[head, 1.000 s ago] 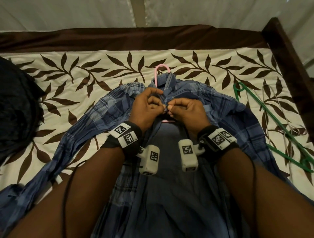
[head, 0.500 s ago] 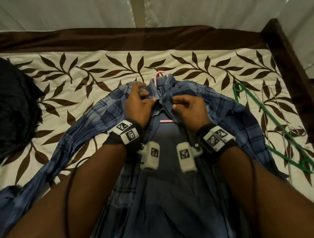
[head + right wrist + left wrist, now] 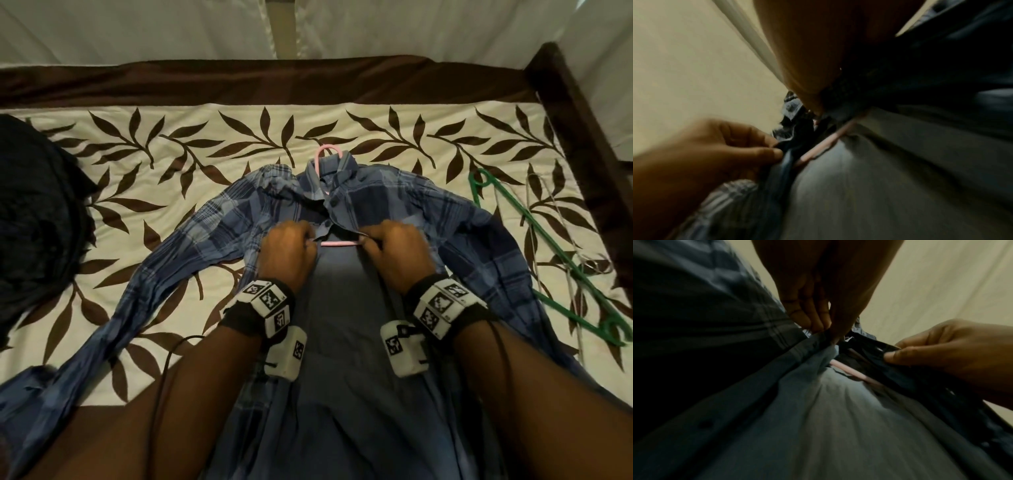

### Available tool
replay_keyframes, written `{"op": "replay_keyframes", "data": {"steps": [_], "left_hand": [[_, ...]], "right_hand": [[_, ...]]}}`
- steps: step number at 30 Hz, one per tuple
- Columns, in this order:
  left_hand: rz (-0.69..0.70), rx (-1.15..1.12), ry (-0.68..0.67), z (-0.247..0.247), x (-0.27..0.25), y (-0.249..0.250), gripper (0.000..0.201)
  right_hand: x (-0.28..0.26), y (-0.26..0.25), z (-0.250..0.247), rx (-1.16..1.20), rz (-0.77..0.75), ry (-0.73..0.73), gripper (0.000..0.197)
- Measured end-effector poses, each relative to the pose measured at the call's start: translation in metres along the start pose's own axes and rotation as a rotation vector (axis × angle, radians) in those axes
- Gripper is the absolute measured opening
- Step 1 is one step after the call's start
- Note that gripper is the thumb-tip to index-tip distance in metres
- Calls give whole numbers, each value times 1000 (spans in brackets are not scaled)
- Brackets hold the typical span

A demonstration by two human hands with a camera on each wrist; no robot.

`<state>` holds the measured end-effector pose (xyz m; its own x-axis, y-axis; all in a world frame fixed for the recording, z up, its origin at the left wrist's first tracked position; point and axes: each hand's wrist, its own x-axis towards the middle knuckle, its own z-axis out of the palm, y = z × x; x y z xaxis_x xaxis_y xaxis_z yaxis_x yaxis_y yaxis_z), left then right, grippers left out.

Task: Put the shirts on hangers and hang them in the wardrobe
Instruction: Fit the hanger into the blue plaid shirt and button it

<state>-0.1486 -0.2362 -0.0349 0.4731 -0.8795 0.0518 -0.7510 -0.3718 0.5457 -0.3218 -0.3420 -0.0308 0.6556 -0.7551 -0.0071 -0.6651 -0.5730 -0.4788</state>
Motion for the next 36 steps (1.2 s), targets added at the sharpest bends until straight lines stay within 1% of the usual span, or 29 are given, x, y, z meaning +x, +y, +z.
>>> {"op": "replay_keyframes", "data": {"steps": [2,3,4,5,7,8,10,12,14,17,19,22,24,25,27,28,29,31,33,36], "left_hand": [[33,-70,50,1,-9,10,7],[70,-92,32,3,-15,17,7],[113,-115,-13,8,-21,22,9],[138,-133,-87,13,-25,25,16],[117,-155,-230,18,-31,27,33],[79,-185,-256,19,-33,25,37],[-35,-284,-217,21,-35,19,35],[-163,-360,-173,21,-34,16,24],[-218,-369,-182,20,-30,16,21],[-181,-212,-208,24,-21,16,16],[-166,-135,-232,25,-18,18,12],[-145,-50,-308,29,-17,18,9],[-132,5,-300,31,-19,16,7],[-132,28,-292,32,-20,15,6],[-113,65,-270,34,-22,15,6],[-102,83,-260,34,-23,16,7],[-96,96,-247,33,-24,17,7],[-90,114,-222,33,-25,18,14],[-91,124,-230,30,-27,19,18],[-101,85,-267,25,-29,19,16]], "right_hand": [[-4,-6,-2,419,128,45,23],[-7,-11,-3,580,205,73,25],[-10,-15,-4,684,261,85,28],[-12,-18,-2,714,291,82,27],[-14,-18,1,642,298,59,21],[-14,-16,4,581,295,46,18],[-14,-14,7,496,305,-2,13],[-16,-16,10,438,311,-29,13],[-20,-21,11,409,303,-32,10],[-22,-22,14,435,352,4,7],[-23,-19,16,465,388,39,10],[-23,-13,17,459,370,75,15],[-25,-11,16,451,333,67,15],[-26,-10,15,443,303,39,14],[-29,-8,12,343,243,-54,14],[-31,-7,11,251,211,-81,21],[-33,-6,11,164,191,-95,27],[-37,-7,8,102,187,-94,27],[-39,-7,7,149,210,-74,25],[-41,-5,3,342,292,5,32]]}}
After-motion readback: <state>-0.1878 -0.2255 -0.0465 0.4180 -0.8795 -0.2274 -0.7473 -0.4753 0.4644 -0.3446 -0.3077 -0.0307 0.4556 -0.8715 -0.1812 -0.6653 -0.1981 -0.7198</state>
